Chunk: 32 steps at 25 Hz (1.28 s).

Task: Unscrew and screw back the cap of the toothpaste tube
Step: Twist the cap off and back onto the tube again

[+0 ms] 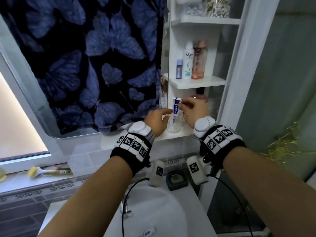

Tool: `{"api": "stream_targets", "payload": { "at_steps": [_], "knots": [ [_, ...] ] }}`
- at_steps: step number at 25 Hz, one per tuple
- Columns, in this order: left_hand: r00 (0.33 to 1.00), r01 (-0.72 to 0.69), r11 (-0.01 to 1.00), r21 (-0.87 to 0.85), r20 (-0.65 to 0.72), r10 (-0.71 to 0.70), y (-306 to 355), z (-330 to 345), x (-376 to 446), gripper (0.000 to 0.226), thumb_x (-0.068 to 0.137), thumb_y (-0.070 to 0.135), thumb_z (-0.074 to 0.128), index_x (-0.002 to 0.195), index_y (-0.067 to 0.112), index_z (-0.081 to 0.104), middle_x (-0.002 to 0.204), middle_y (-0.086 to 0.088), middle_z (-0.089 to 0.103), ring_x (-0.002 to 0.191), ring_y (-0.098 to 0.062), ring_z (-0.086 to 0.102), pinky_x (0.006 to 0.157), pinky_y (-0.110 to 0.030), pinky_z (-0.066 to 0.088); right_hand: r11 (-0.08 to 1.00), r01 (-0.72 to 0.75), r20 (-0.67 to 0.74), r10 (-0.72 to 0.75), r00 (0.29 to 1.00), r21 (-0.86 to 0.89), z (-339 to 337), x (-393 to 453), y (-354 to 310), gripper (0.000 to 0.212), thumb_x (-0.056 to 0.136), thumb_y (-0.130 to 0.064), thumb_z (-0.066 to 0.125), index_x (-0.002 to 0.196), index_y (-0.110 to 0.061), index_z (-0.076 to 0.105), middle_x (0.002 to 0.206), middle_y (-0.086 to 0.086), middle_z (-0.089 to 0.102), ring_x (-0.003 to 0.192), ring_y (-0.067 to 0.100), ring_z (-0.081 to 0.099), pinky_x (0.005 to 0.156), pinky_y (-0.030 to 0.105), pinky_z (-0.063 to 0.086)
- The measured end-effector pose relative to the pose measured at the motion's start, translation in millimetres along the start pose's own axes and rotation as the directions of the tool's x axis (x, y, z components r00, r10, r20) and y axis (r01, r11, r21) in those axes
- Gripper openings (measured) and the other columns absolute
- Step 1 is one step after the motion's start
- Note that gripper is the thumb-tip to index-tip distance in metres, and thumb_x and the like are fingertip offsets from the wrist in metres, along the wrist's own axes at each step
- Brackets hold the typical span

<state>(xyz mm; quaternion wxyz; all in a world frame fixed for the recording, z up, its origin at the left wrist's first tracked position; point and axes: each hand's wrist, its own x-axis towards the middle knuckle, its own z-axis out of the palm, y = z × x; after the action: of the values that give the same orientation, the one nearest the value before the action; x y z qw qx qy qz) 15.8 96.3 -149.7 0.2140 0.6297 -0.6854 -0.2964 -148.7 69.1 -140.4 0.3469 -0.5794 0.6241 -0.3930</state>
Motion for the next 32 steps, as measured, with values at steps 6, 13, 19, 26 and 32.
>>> {"api": "stream_targets", "payload": {
  "at_steps": [6,13,19,26,32],
  "knots": [
    [0.982,0.034,0.991,0.132,0.18,-0.058,-70.9,76.9,3.1,0.043,0.094,0.021,0.055,0.137,0.022,0.055,0.139,-0.003,0.058,0.128,-0.025,0.051,0.102,-0.036,0.045,0.967,-0.107,0.115,0.136,0.984,-0.23,48.3,3.5,81.1,0.019,0.088,-0.018,0.069,0.104,-0.011,0.076,0.102,0.006,0.076,0.084,0.016,0.068,0.078,0.018,0.044],
    [0.964,0.066,0.977,0.203,0.24,-0.115,-122.7,144.3,33.7,0.043,0.095,0.02,0.054,0.138,0.02,0.056,0.137,-0.004,0.057,0.124,-0.027,0.053,0.095,-0.032,0.045,0.906,-0.186,0.17,0.266,0.949,-0.379,89.8,15.6,176.1,0.02,0.09,-0.016,0.062,0.102,-0.013,0.078,0.099,0.006,0.077,0.078,0.017,0.066,0.068,0.016,0.04],
    [0.938,0.157,0.968,0.198,0.275,-0.209,-148.6,176.5,27.3,0.047,0.099,0.018,0.048,0.146,0.017,0.045,0.151,-0.004,0.045,0.135,-0.025,0.045,0.106,-0.032,0.039,0.86,-0.182,0.234,0.324,0.917,-0.477,124.3,10.2,216.2,0.025,0.095,-0.021,0.055,0.1,-0.009,0.076,0.098,0.01,0.076,0.082,0.024,0.067,0.069,0.023,0.043],
    [0.976,0.182,0.98,0.08,0.107,-0.19,-148.8,177.7,5.9,0.037,0.096,0.013,0.048,0.132,0.013,0.059,0.136,-0.004,0.056,0.122,-0.023,0.056,0.098,-0.035,0.047,0.906,-0.331,0.093,0.365,0.926,-0.263,109.5,-6.0,226.3,0.018,0.092,-0.021,0.059,0.097,-0.006,0.052,0.089,0.012,0.063,0.079,0.027,0.061,0.069,0.036,0.05],
    [0.988,0.151,0.988,0.044,-0.024,-0.15,-117.4,143.9,-38.6,0.009,0.094,0.022,0.05,0.096,0.016,0.055,0.081,0.003,0.058,0.07,-0.02,0.054,0.063,-0.034,0.047,0.939,-0.199,-0.007,0.206,0.979,-0.282,72.0,-49.0,179.6,0.023,0.093,-0.035,0.053,0.078,-0.017,0.05,0.065,0.0,0.057,0.062,0.026,0.056,0.058,0.033,0.046]
  ]
}}
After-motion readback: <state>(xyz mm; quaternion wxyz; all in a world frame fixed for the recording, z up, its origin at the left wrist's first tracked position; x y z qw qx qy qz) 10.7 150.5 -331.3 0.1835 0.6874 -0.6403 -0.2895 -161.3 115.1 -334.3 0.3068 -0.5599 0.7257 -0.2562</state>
